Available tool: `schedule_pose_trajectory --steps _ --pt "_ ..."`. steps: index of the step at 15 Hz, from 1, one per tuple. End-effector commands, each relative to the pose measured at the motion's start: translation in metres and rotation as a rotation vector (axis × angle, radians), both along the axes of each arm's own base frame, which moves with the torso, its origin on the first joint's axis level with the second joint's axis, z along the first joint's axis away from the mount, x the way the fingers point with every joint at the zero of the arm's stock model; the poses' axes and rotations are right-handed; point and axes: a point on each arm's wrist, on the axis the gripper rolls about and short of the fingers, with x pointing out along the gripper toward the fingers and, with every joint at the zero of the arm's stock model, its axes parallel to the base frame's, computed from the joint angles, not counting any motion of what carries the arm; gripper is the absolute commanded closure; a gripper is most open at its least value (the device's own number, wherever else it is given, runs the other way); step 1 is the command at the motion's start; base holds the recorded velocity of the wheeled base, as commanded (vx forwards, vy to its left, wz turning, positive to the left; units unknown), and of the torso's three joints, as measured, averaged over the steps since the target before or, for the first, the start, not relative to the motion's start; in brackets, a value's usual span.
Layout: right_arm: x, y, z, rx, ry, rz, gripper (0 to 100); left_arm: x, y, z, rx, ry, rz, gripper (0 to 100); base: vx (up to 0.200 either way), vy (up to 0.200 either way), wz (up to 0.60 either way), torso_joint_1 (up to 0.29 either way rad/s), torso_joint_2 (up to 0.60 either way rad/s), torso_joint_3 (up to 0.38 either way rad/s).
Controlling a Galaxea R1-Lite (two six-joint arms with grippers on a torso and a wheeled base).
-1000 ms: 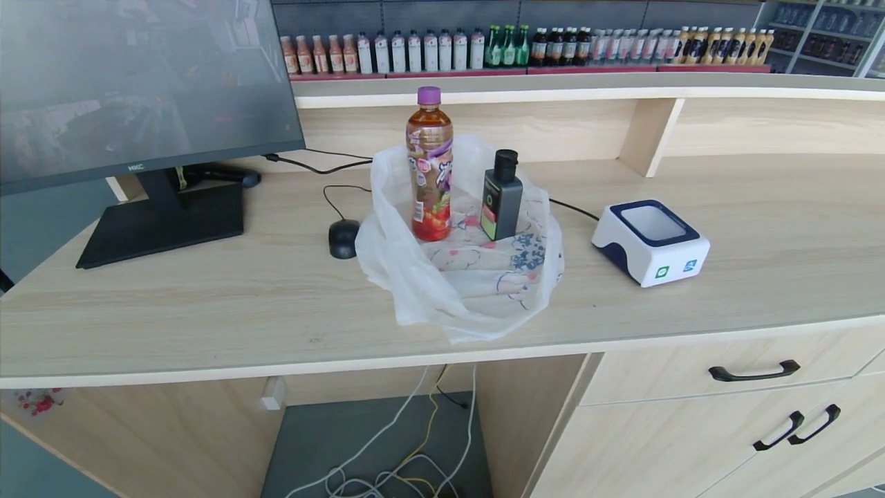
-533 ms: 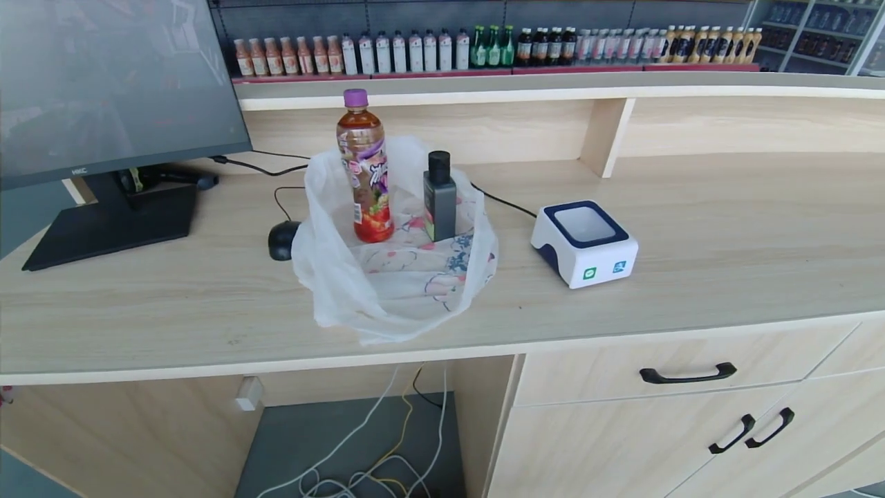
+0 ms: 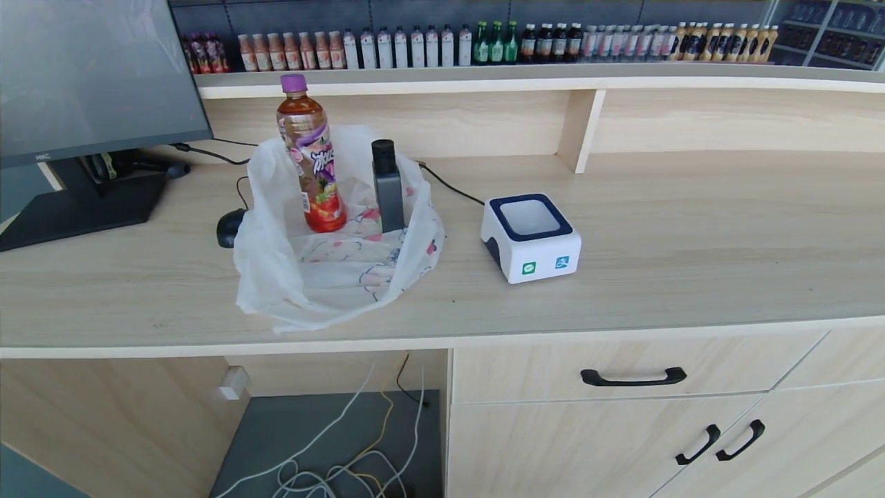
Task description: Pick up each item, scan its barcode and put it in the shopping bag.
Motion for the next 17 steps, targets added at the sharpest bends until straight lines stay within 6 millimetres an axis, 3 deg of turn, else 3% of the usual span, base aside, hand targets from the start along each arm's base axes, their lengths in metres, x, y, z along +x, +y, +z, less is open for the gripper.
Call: schedule_pose_trajectory --steps 1,6,17 --pt "-0.0001 0.0 0.0003 0.0 -0.001 0.0 0 0.0 0.0 0.0001 0.0 -0.001 0.0 0 0.0 -0.2 0.0 -0.002 0.02 0.002" --pt "0.0001 0.0 -0.0002 -0.002 0.0 0.0 0 0.0 0.0 0.0001 0.002 -0.001 0.0 0 0.0 -0.2 0.0 0.0 0.0 0.001" --pt "-0.0001 0.0 0.0003 0.0 -0.001 0.0 0 0.0 0.0 0.0001 0.002 -0.001 0.0 0 0.0 0.0 0.0 0.0 0.0 0.0"
